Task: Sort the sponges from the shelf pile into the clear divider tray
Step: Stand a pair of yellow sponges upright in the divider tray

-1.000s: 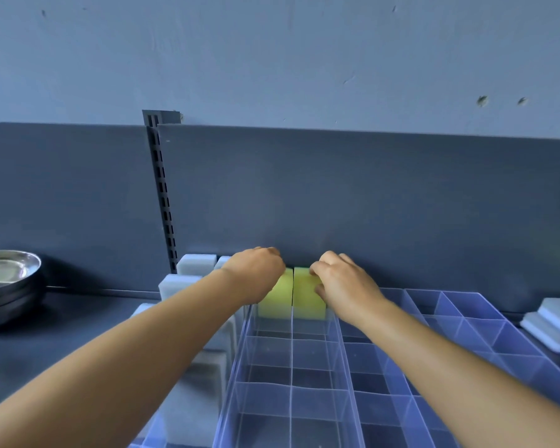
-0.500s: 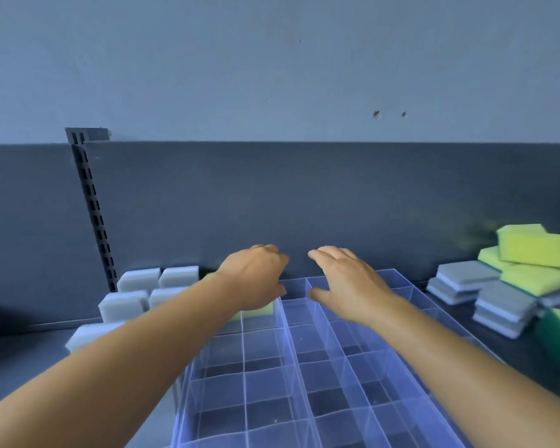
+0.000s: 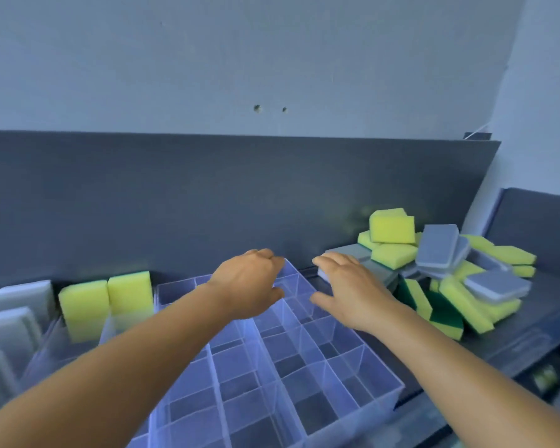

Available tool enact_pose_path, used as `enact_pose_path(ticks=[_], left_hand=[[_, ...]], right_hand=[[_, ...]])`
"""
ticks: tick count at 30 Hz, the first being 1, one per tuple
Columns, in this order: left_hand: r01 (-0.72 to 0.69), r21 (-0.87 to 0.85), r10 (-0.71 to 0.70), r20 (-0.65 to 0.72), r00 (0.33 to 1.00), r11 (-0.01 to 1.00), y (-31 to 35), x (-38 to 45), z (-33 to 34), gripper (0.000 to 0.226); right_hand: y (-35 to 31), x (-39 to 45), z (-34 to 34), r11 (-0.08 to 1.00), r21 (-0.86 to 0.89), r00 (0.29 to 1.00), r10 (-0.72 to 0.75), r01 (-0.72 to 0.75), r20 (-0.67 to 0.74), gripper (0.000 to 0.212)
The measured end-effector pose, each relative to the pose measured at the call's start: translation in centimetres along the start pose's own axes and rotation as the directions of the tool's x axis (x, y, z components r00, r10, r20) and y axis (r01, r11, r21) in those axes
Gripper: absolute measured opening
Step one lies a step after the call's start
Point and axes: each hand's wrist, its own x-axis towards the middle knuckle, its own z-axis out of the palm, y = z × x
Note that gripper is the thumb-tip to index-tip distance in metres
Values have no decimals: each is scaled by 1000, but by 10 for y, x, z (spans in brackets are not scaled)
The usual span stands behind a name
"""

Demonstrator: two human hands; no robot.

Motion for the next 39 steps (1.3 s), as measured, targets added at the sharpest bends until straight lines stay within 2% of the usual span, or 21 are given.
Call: enact_pose_path(ticks=[7, 16, 20, 25, 29, 32, 34, 37, 39], left_hand=[[-83, -39, 83, -16, 996, 996, 71, 57, 15, 49], [-97, -51, 95, -33, 995, 994, 125, 135, 28, 60], [-97, -65, 94, -55, 994, 993, 137, 169, 31, 62], [-91, 14, 92, -87, 992, 996, 143, 207, 36, 69], [-89, 56, 91, -40, 995, 994, 140, 227, 37, 70], [-47, 5, 47, -55, 997, 999, 134, 227, 39, 72], [2, -93, -9, -78, 997, 996, 128, 221, 40, 69], [82, -275, -109, -84, 990, 958, 118, 209, 40, 52], [107, -319, -148, -106, 983, 942, 113, 203, 40, 39]], right_hand=[[84, -9, -7, 996, -9, 996, 87, -87, 15, 59], [163, 9, -14, 989, -35, 989, 146, -146, -20, 57], [181, 24, -10, 990, -67, 992, 126, -125, 0, 53], [192, 41, 3, 993, -72, 996, 91, -90, 16, 42], [198, 48, 10, 997, -56, 998, 51, -49, 42, 26], [200, 50, 17, 999, -32, 999, 15, -14, 35, 26], [199, 48, 18, 1000, 3, 1000, -1, 1, 30, 32], [198, 48, 18, 998, 39, 999, -42, 41, 9, 35], [196, 49, 20, 993, 106, 999, -54, 54, -3, 32]])
